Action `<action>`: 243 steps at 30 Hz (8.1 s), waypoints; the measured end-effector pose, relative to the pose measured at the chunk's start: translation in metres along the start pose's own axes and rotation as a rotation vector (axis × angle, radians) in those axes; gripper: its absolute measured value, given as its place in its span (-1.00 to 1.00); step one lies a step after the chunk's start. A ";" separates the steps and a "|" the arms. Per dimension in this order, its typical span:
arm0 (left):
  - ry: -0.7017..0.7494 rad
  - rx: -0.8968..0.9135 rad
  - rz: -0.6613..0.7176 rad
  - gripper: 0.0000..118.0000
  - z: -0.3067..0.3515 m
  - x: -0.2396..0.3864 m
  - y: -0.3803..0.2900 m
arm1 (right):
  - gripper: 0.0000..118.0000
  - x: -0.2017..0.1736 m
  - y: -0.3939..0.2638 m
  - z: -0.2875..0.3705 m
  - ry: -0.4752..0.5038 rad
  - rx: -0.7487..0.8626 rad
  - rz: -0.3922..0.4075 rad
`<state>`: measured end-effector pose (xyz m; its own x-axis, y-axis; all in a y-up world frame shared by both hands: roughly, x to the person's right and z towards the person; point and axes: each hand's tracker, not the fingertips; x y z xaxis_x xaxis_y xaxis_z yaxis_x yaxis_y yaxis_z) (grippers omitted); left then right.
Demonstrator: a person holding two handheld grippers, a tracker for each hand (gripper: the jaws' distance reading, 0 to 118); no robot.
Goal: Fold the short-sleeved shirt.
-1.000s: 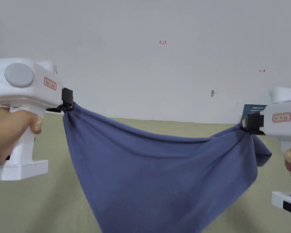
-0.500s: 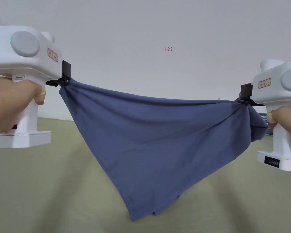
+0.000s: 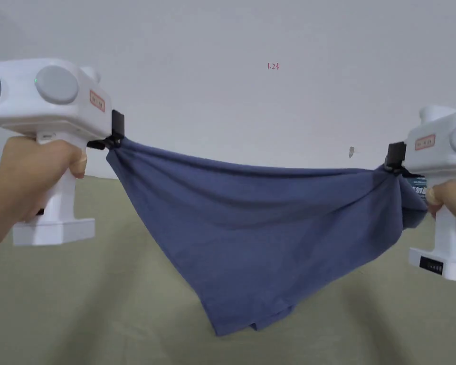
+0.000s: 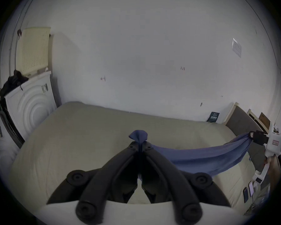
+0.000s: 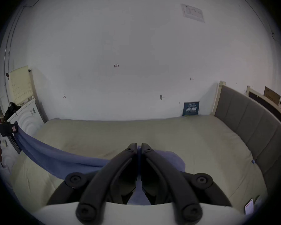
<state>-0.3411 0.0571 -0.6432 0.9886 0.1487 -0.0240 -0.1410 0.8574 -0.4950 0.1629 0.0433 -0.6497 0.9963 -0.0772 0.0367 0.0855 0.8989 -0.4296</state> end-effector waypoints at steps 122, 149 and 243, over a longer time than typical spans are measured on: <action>-0.060 -0.610 0.015 -0.96 0.070 -0.044 -0.311 | -0.94 -0.007 -0.157 -0.084 0.237 -0.357 0.455; 0.033 -0.192 -0.228 -0.96 -0.015 0.054 0.014 | -0.95 0.039 0.070 -0.008 -0.084 0.041 0.244; 0.024 -0.355 0.012 0.39 0.178 -0.057 -0.334 | 0.33 0.116 -0.316 0.260 -0.116 -0.333 -0.047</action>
<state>-0.3600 -0.1500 -0.3215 0.9885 0.1430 -0.0499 -0.1298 0.6303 -0.7654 0.2513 -0.1377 -0.2753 0.9863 -0.0484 0.1575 0.1455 0.7042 -0.6950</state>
